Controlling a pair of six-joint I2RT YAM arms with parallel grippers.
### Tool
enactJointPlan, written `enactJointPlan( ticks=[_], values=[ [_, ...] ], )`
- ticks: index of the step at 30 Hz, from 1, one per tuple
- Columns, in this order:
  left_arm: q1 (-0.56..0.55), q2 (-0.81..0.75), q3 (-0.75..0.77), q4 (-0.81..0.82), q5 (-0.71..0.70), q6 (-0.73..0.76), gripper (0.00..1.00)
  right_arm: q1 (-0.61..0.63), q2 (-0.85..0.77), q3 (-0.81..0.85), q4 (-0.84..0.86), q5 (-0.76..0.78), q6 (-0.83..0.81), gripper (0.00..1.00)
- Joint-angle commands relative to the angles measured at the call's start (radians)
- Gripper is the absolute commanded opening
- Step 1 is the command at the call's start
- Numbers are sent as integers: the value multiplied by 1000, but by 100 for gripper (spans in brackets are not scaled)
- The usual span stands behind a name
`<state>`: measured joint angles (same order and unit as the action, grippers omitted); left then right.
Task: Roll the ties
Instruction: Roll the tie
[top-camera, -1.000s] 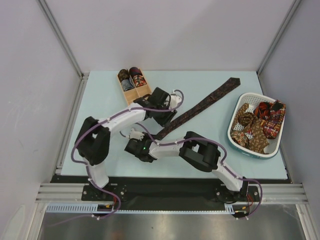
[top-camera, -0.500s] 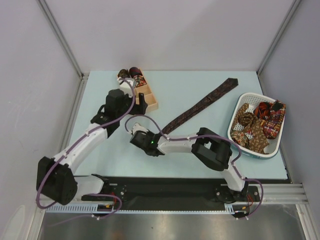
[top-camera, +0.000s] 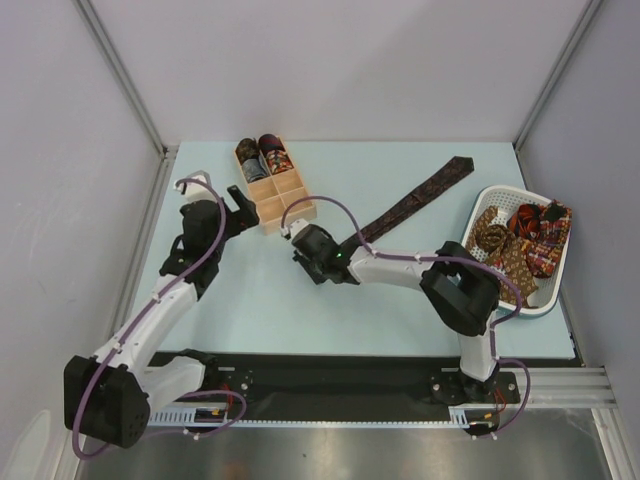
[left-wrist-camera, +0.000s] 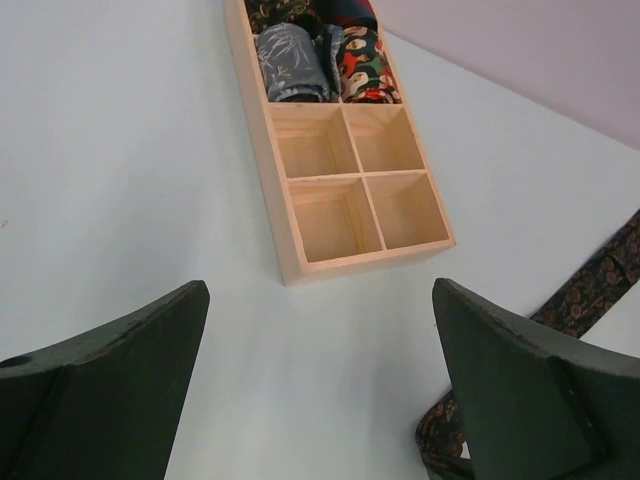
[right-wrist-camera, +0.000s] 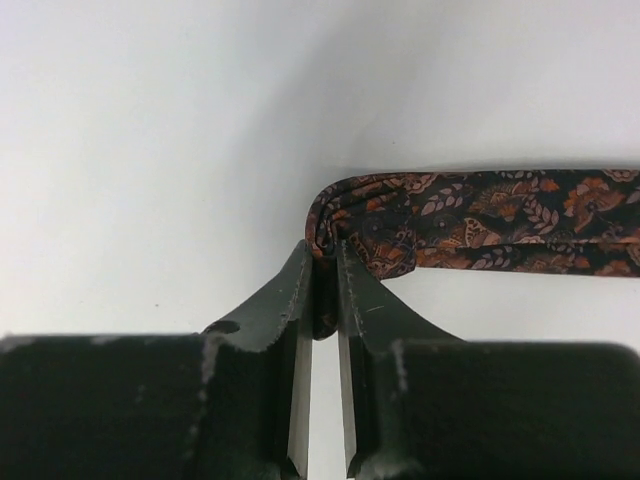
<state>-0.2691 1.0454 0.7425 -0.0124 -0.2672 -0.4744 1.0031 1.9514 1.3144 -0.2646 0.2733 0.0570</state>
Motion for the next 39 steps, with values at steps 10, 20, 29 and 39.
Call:
enactJointPlan(
  ticks=[10, 20, 29, 39],
  values=[
    [-18, 201, 55, 33, 315, 117, 100, -279, -80, -50, 142, -701, 213, 0],
    [-185, 373, 199, -89, 278, 278, 100, -483, 89, -61, 323, -1134, 371, 0],
    [-249, 452, 256, -54, 396, 442, 100, -566, 205, 35, 207, -1241, 334, 0],
    [-328, 484, 226, 87, 395, 608, 100, -612, 250, 98, 87, -1220, 238, 3]
  ],
)
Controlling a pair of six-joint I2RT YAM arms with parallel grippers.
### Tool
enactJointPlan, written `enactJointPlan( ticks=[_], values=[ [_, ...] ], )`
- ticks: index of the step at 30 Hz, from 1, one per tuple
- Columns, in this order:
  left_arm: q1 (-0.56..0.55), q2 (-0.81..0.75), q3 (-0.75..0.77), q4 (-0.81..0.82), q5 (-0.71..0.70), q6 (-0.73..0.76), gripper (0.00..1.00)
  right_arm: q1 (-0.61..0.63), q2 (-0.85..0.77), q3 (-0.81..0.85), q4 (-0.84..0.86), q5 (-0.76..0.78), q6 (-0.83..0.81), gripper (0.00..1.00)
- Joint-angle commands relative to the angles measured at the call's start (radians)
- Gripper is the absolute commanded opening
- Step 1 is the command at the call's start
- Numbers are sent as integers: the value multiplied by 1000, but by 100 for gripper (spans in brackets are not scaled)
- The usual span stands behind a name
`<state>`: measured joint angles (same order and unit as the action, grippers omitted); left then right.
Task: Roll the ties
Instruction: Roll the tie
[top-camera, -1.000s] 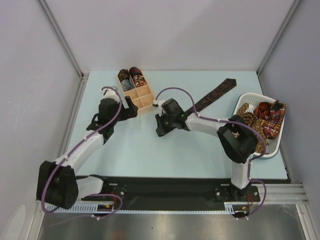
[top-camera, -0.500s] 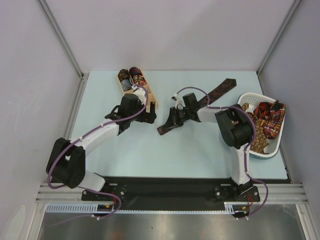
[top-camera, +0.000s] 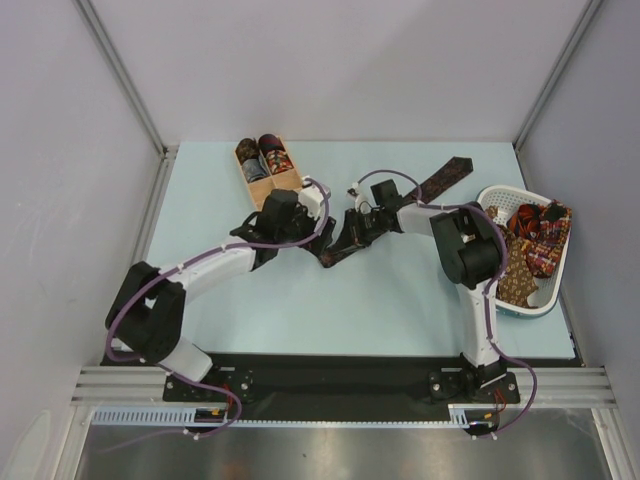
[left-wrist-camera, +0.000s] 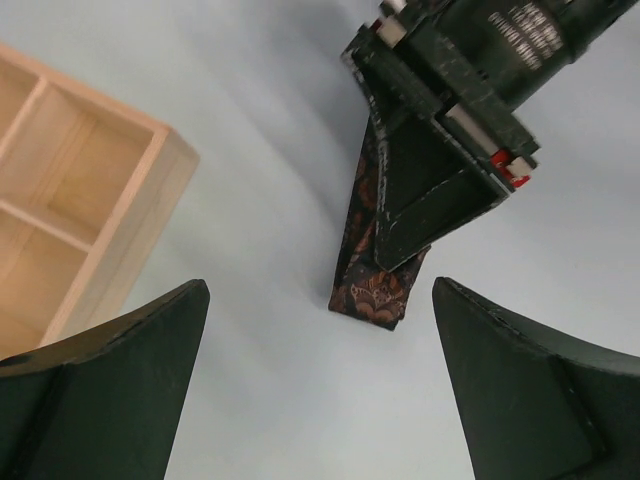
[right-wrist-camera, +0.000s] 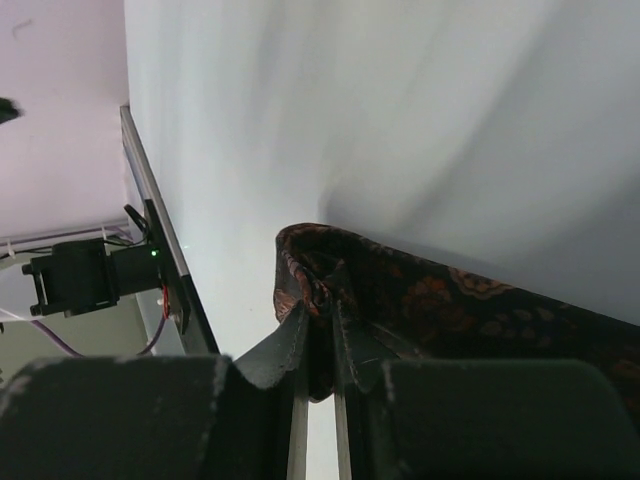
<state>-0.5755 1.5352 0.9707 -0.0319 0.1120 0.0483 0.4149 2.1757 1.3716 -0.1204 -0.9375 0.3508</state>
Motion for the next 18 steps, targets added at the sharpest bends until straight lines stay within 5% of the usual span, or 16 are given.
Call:
enactJointPlan(
  ticks=[1, 6, 11, 18],
  values=[
    [-26, -21, -12, 143, -4, 90, 100, -27, 27, 44, -71, -3, -62, 3],
    [-30, -72, -84, 260, -12, 50, 100, -37, 38, 53, -88, 31, -91, 4],
    [-24, 49, 115, -26, 41, 68, 100, -39, 52, 57, -90, 48, -102, 4],
    [-29, 112, 151, -98, 84, 116, 100, -27, 42, 46, -64, 49, -99, 4]
  ],
)
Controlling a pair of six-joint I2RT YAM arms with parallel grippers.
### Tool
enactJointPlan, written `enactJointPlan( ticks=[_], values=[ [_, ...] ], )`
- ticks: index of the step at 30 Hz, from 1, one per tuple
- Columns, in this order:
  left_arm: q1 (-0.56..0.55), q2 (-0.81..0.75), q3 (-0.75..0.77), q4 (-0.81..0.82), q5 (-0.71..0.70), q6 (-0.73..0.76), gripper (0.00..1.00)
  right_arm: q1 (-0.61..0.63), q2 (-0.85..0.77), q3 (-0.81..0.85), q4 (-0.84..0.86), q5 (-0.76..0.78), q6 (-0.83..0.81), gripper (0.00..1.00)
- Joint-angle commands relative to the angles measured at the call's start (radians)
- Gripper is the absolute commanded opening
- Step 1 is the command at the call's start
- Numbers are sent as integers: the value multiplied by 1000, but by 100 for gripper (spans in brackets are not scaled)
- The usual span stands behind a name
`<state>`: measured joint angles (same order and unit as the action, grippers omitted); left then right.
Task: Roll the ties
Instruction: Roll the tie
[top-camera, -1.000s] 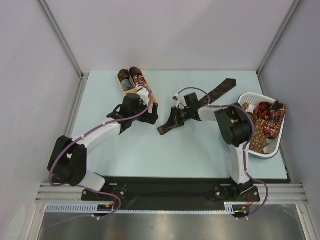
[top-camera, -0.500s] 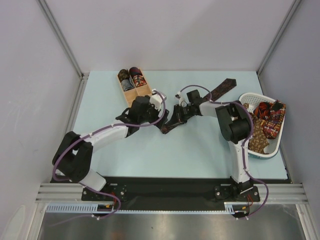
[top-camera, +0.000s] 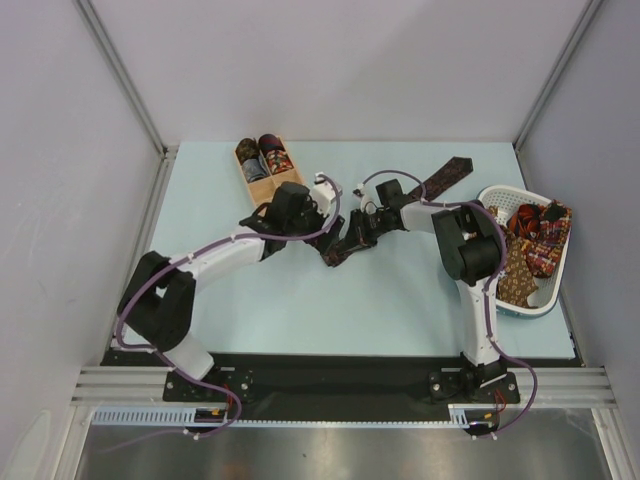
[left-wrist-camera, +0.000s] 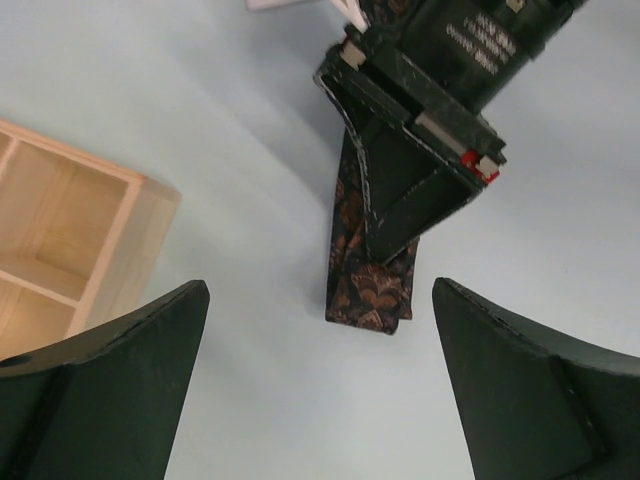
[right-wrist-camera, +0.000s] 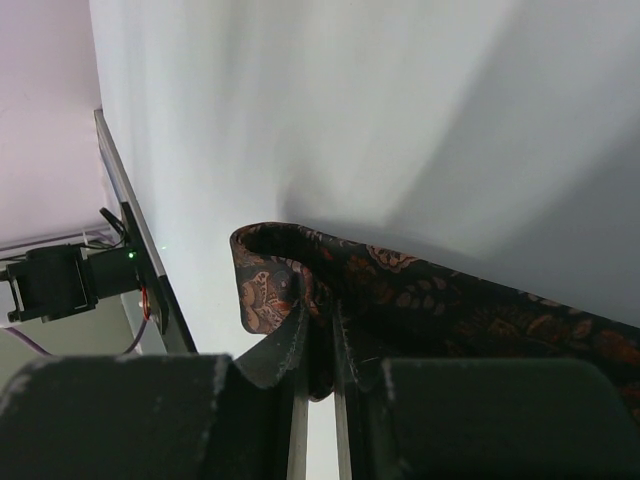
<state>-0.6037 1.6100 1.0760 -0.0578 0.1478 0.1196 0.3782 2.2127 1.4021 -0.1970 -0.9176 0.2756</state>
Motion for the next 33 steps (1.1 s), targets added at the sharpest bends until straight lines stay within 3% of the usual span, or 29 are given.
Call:
enactJointPlan(
  ticks=[1, 11, 19, 26, 29, 33],
  values=[
    [-5, 48, 53, -104, 55, 60, 100, 11, 2, 11, 19, 23, -23, 4],
    [-59, 152, 116, -252, 70, 179, 100, 18, -5, -26, 93, -4, 20, 7],
    [-73, 280, 255, -375, 70, 255, 100, 16, -4, -43, 133, -24, 50, 8],
    [-88, 352, 317, -410, -48, 255, 98, 16, -16, -57, 163, -35, 69, 8],
    [-87, 375, 332, -424, -68, 253, 95, 18, -21, -61, 174, -38, 76, 8],
    [-87, 399, 360, -459, -57, 253, 82, 16, -19, -69, 183, -41, 83, 9]
  ],
)
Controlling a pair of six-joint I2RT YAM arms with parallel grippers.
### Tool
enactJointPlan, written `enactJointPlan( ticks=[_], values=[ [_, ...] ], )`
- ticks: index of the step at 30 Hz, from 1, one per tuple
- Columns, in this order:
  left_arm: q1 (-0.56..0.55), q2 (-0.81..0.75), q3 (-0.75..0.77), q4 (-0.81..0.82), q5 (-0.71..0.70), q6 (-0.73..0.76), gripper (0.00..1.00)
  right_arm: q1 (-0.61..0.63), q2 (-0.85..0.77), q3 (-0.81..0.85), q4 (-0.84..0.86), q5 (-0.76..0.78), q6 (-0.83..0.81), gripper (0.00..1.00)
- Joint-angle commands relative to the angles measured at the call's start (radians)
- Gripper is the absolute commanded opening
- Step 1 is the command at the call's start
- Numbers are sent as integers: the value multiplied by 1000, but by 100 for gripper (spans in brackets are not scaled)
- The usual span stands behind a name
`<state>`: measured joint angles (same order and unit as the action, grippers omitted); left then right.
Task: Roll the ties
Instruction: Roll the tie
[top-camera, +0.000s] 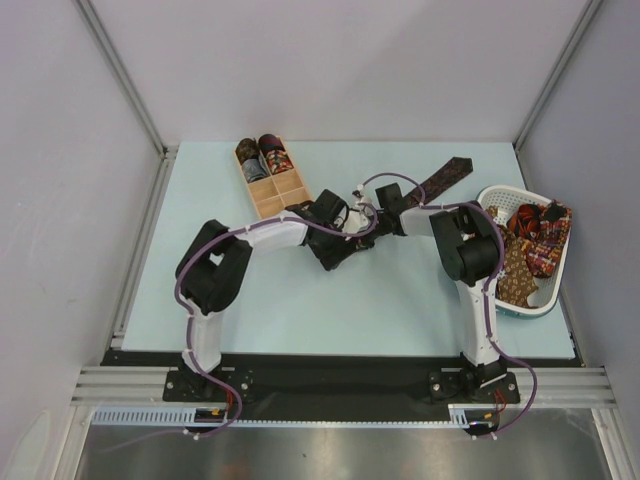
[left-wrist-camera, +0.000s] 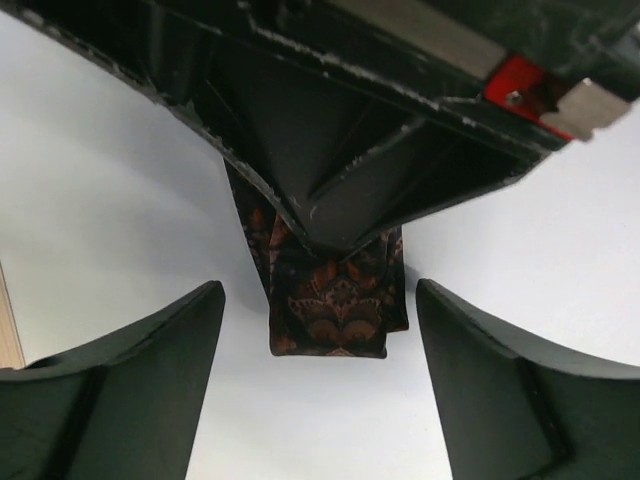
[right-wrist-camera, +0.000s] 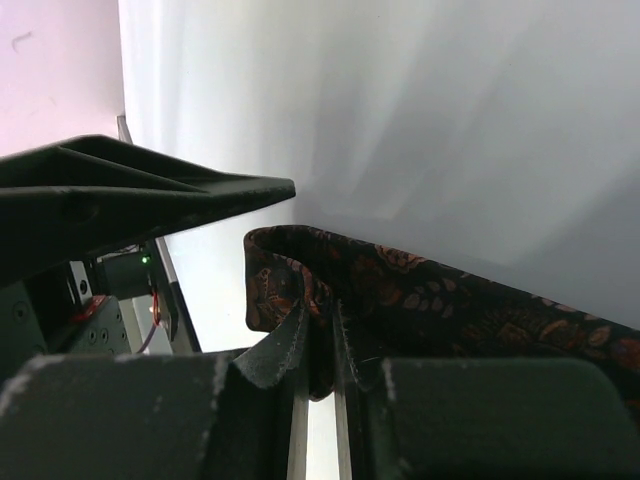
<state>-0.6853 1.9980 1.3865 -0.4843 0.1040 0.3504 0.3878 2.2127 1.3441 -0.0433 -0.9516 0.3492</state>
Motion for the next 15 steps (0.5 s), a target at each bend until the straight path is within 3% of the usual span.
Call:
enactJointPlan(
  ticks=[1, 2, 5, 9, 15],
  values=[
    [-6, 13, 48, -36, -18, 21, 79, 8, -21, -11, 31, -7, 10, 9],
    [-5, 10, 40, -34, -23, 19, 69, 8, -22, -13, 30, -6, 11, 9],
    [-5, -8, 17, -40, -24, 12, 55, 5, -28, -16, 31, 0, 10, 15],
    [-5, -33, -14, -34, -41, 6, 49, 2, -44, -28, 36, 14, 13, 34],
    [-5, -28, -14, -43, -44, -1, 44, -13, -71, -57, 69, 31, 28, 32]
  ],
)
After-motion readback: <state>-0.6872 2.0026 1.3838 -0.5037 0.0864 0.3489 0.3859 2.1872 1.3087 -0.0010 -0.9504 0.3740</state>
